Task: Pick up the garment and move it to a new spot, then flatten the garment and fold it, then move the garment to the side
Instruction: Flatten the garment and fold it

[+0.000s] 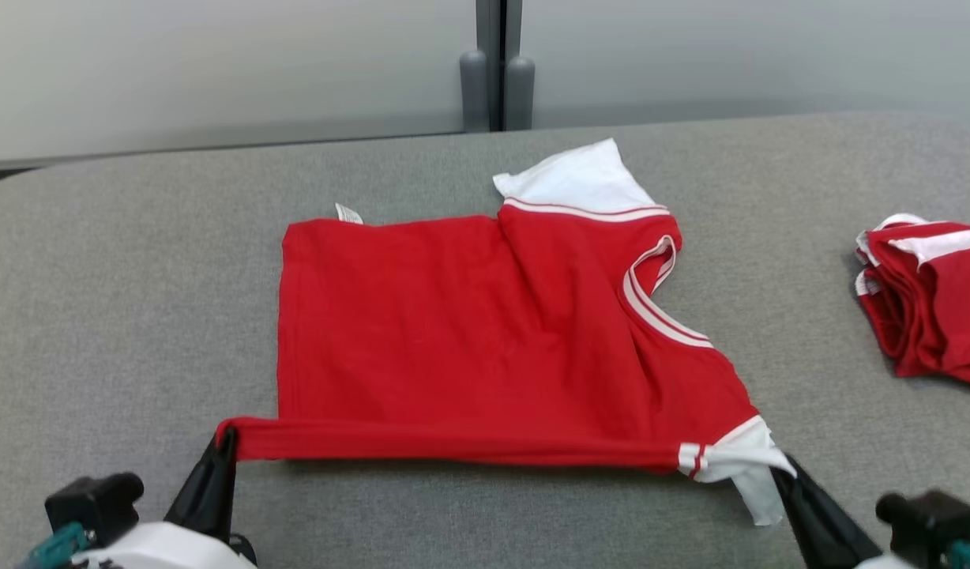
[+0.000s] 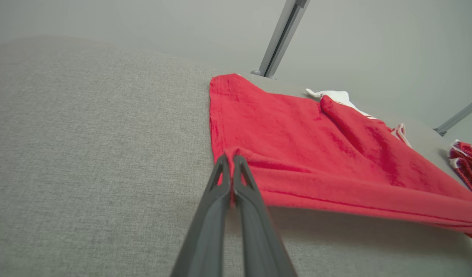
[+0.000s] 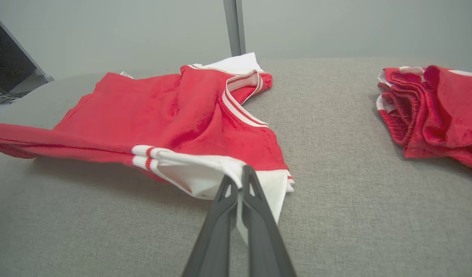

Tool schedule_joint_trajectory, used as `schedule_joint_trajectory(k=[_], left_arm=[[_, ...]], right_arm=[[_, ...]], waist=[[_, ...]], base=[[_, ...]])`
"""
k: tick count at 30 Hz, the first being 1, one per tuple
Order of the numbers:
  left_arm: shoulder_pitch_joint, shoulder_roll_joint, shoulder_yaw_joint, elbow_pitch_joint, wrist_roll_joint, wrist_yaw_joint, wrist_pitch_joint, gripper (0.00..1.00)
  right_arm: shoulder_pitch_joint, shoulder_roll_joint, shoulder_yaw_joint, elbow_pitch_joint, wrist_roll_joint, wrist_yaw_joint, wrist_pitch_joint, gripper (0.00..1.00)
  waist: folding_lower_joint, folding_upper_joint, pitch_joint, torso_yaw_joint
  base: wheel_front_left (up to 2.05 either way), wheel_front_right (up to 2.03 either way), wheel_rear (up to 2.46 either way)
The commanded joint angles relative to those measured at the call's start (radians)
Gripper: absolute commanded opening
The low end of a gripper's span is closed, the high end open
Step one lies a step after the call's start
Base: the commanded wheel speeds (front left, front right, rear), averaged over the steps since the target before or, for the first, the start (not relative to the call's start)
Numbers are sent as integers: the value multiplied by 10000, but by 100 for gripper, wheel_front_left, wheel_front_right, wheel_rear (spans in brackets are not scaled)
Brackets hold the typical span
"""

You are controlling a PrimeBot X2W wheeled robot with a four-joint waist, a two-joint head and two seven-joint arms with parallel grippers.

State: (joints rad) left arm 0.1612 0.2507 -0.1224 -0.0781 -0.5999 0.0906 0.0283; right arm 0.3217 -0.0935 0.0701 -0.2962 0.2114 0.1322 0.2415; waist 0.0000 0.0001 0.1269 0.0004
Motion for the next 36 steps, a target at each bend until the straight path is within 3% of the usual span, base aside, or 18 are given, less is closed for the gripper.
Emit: schedule_joint_trajectory(k=[1,10,19,20,21,22,23,26,31,36], left_arm=[[-459,162,6,163,-63,29,232,0],[-2301,353,-350,1148,-300,-553,983,0],[-3676,324,-725,2197,-210,-1183,818,0],[-3838,307,-773,2349,-224,-1280,835,7],[-3969,267,-812,2479,-255,-1349,806,34],[-4111,280,-818,2588,-205,-1398,704,99],[-4195,235,-848,2707,-246,-1458,642,100],[-4251,66,-674,2808,-108,-1486,-347,100],[-3685,-120,-442,2551,399,-1141,-2031,100],[-2946,-192,-272,2028,1033,-725,-2753,100]], right_arm=[[-669,-412,73,236,70,-30,129,0],[-3747,-2175,1335,1820,578,-28,592,0],[-5714,-2802,2056,3312,1031,-27,-54,0],[-5904,-2753,2057,3448,1047,-28,-248,12],[-6063,-2709,2085,3584,1053,-27,-425,42],[-6191,-2625,2090,3706,1091,-28,-637,86],[-6281,-2566,2083,3781,1050,-27,-880,100],[-6262,-2214,1977,3868,890,-27,-2077,100],[-5533,-1641,1612,3537,519,-27,-3391,100],[-4563,-960,977,2959,38,-25,-4229,100]], waist=[[0,-1,489,101],[0,-1,1662,612],[0,-1,2118,686],[0,-1,2190,671],[0,-1,2253,661],[0,-1,2307,641],[0,-1,2347,624],[0,-1,2421,542],[0,-1,2264,443],[0,-1,1858,307]], base=[[0,0,0],[0,0,0],[0,0,0],[0,0,0],[0,0,0],[0,0,0],[0,0,0],[0,0,0],[0,0,0],[0,0,0]])
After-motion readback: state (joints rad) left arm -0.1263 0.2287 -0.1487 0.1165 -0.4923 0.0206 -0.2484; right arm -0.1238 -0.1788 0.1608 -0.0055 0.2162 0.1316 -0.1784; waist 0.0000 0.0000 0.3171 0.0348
